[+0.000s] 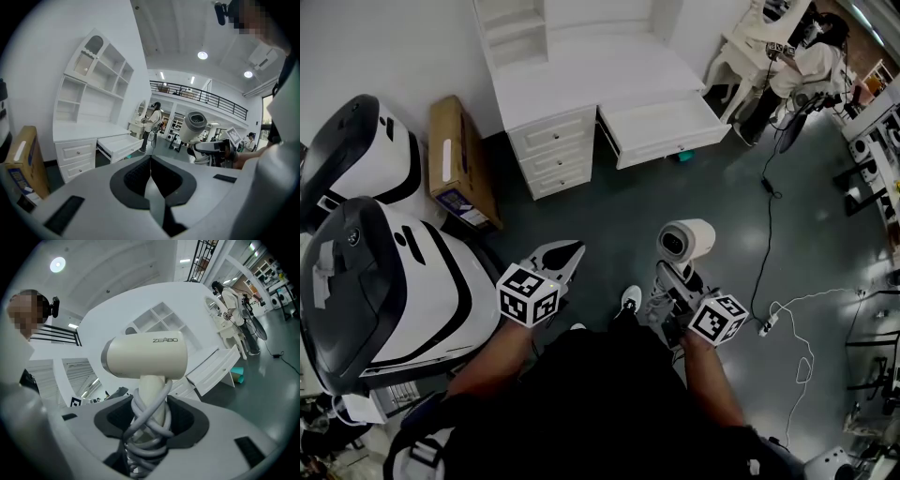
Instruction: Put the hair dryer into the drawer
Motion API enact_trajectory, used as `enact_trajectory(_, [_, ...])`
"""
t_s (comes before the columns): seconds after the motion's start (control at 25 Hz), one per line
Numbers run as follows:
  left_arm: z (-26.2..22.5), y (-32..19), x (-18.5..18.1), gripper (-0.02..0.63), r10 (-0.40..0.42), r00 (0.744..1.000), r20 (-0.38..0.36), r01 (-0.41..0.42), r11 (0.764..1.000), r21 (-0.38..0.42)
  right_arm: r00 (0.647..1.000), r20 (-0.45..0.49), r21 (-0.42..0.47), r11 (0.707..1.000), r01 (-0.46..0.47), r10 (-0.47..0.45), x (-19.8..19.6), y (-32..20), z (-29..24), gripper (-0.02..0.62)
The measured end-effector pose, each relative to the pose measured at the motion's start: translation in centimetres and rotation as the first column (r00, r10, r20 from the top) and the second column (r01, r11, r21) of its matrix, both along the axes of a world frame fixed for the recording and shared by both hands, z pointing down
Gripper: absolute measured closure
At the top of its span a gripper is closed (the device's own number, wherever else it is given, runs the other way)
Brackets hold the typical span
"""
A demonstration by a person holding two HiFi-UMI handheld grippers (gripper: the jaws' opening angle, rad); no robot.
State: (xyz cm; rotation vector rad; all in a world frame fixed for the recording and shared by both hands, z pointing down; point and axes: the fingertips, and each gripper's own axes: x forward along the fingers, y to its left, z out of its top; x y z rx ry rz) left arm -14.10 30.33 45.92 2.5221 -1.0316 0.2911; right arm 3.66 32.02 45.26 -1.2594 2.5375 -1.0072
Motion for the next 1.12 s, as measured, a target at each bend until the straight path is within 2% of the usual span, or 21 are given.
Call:
enact_trajectory(0.24, [-0.7, -4.3, 2.6, 0.595, 0.002, 1.0, 0.027, -0.002, 1.0, 0.021, 0.999, 0.02, 0.023, 0.999, 0.028, -0.028, 1.8, -5.6, -0.4, 0.37])
enact_trajectory(0.64, [-0.1, -12.2, 8.2, 0.595, -0.036, 0.998, 0.052, 0.036, 0.999, 0.002, 0.996, 0.039, -0.005, 0.997, 0.08, -0.08, 6.8, -14.4, 0.9, 0.37])
enact_trajectory(0.92, [0.5, -16.2, 13.8, 0.595, -0.041, 0.998, 0.054, 0.042, 0.999, -0.015, 0.993, 0.023, -0.009, 0.993, 0.118, -0.118, 11.3, -18.0, 1.9, 0.37])
enact_trajectory(1.12, [1.0, -17.8, 16.3, 0.595, -0.043, 0.996, 0.075, 0.046, 0.999, -0.03, 0.995, 0.033, -0.03, 0.995, 0.093, -0.092, 15.0, -19.6, 3.2, 0.37])
